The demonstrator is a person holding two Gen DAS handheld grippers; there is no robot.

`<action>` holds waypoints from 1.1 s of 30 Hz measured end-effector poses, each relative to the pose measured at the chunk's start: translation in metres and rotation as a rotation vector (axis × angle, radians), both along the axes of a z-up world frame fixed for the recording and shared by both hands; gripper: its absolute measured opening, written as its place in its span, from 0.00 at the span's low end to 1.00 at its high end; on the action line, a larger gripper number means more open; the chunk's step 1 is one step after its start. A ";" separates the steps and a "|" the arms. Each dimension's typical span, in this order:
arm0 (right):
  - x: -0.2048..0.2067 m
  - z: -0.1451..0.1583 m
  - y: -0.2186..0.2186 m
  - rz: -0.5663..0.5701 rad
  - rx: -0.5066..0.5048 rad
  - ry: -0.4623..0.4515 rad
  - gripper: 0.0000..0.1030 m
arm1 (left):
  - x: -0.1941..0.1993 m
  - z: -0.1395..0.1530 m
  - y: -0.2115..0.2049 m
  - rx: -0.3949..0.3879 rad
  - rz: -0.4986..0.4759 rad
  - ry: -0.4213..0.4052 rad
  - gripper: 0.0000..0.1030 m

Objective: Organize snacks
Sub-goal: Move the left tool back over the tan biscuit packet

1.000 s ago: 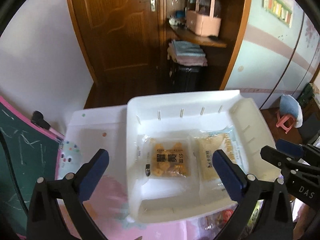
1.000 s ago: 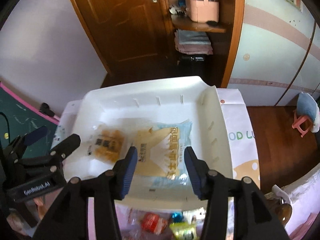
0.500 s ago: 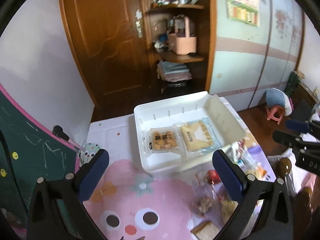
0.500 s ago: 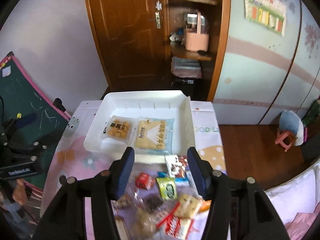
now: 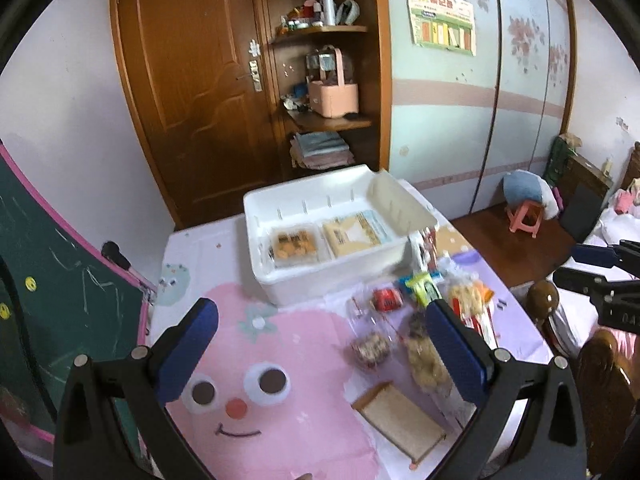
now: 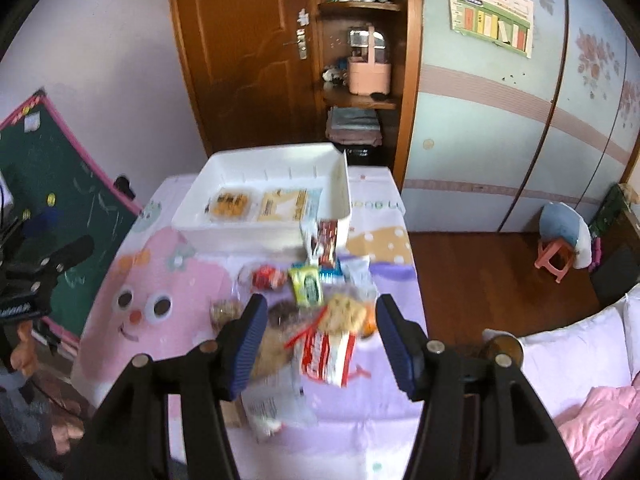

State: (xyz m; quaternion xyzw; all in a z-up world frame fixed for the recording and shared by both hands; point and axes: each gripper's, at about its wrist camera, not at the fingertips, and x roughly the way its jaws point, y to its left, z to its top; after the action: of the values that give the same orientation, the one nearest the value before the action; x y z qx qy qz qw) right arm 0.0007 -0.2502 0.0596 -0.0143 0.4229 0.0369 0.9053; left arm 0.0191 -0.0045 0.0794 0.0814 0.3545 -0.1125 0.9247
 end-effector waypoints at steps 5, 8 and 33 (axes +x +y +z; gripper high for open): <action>-0.012 -0.041 0.017 0.052 0.003 0.073 0.55 | -0.006 -0.048 -0.009 -0.016 -0.015 0.103 1.00; -0.008 -0.071 0.017 0.035 0.054 0.138 0.55 | -0.004 -0.082 -0.017 -0.028 -0.016 0.180 1.00; 0.015 -0.177 0.024 0.032 0.292 0.423 0.54 | 0.008 -0.188 -0.035 0.022 -0.020 0.431 0.98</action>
State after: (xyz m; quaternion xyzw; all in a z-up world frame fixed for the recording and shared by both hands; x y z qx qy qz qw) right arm 0.0153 -0.2262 -0.1171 0.1177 0.5930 0.1141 0.7884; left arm 0.0274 -0.0391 -0.1088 0.0692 0.5442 -0.1326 0.8255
